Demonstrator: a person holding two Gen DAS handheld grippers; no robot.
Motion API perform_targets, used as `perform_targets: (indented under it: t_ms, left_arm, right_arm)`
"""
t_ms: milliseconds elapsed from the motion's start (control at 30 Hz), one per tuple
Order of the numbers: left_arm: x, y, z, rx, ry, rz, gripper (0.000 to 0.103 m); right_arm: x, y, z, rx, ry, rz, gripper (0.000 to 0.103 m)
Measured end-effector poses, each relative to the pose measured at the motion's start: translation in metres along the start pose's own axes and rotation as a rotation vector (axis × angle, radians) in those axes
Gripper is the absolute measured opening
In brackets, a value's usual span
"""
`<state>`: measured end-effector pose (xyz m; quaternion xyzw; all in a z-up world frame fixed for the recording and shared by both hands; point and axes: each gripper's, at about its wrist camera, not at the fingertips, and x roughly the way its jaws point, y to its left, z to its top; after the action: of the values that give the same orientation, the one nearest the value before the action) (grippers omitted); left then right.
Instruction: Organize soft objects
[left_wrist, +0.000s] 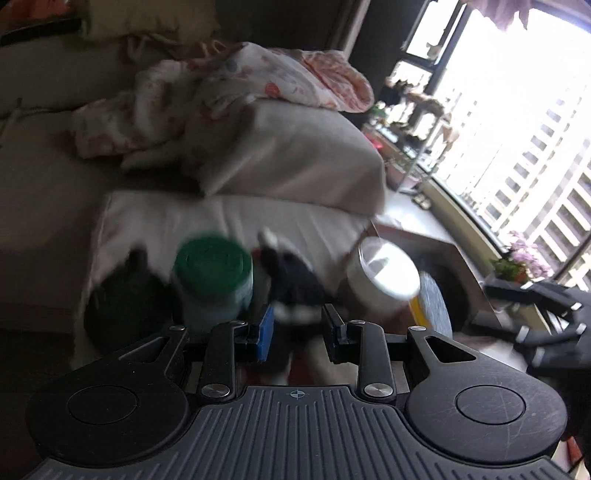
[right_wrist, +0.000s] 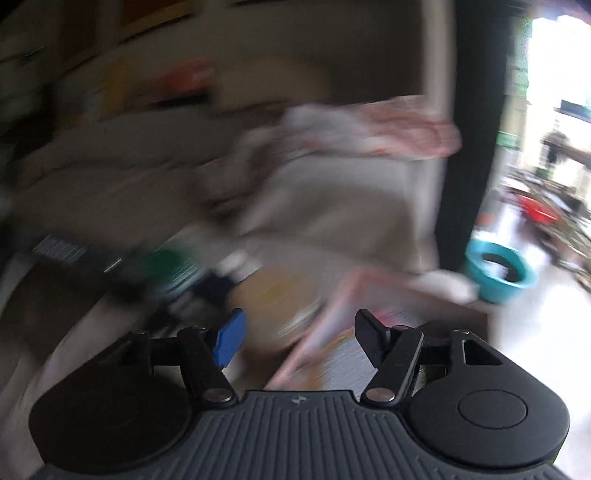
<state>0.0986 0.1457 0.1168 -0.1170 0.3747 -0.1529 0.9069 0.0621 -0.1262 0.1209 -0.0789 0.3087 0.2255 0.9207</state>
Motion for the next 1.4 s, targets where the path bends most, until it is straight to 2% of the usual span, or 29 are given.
perform_targets:
  t_ms: [100, 200, 300, 367, 467, 500, 533, 700, 933, 1033, 1200, 1300, 1400]
  left_arm:
    - [-0.005, 0.012, -0.029, -0.034, -0.005, -0.043, 0.031]
    - [-0.008, 0.022, -0.038, -0.064, -0.017, -0.002, 0.031]
    - [-0.011, 0.030, -0.040, -0.055, -0.027, 0.042, 0.031]
    - [-0.011, 0.036, -0.045, -0.043, -0.013, 0.043, 0.031]
    - [-0.009, 0.041, -0.053, -0.002, 0.011, 0.033, 0.031]
    - [-0.008, 0.041, -0.056, 0.021, 0.019, 0.042, 0.031]
    - [-0.007, 0.041, -0.060, 0.053, 0.030, 0.052, 0.031]
    - [0.015, 0.034, -0.075, 0.192, 0.089, 0.108, 0.031]
    - [0.043, 0.029, -0.077, 0.181, 0.067, 0.142, 0.031]
    - [0.048, 0.025, -0.079, 0.208, 0.037, 0.158, 0.023]
    - [0.031, 0.023, -0.089, 0.136, 0.042, 0.086, 0.017]
    - [0.014, 0.011, -0.100, 0.156, 0.034, 0.102, 0.016]
    - [-0.006, -0.005, -0.115, 0.161, 0.020, 0.072, 0.016]
  right_arm:
    - [0.016, 0.033, -0.032, -0.109, 0.076, 0.114, 0.066]
    - [0.042, 0.049, -0.048, -0.125, 0.154, 0.172, 0.066]
    - [0.060, 0.065, -0.062, -0.177, 0.165, 0.175, 0.066]
    - [0.067, 0.069, -0.068, -0.193, 0.159, 0.170, 0.063]
    - [0.073, 0.064, -0.071, -0.156, 0.189, 0.211, 0.040]
    - [0.072, 0.063, -0.073, -0.154, 0.200, 0.213, 0.028]
    - [0.070, 0.062, -0.074, -0.157, 0.206, 0.203, 0.026]
    - [0.056, 0.053, -0.083, -0.107, 0.222, 0.178, 0.026]
    - [0.029, 0.039, -0.103, -0.066, 0.218, 0.135, 0.026]
    - [0.023, 0.041, -0.110, -0.061, 0.203, 0.119, 0.026]
    - [0.010, 0.043, -0.113, -0.034, 0.164, 0.103, 0.026]
    - [0.000, 0.044, -0.114, -0.024, 0.139, 0.088, 0.026]
    - [-0.015, 0.048, -0.118, -0.027, 0.113, 0.071, 0.026]
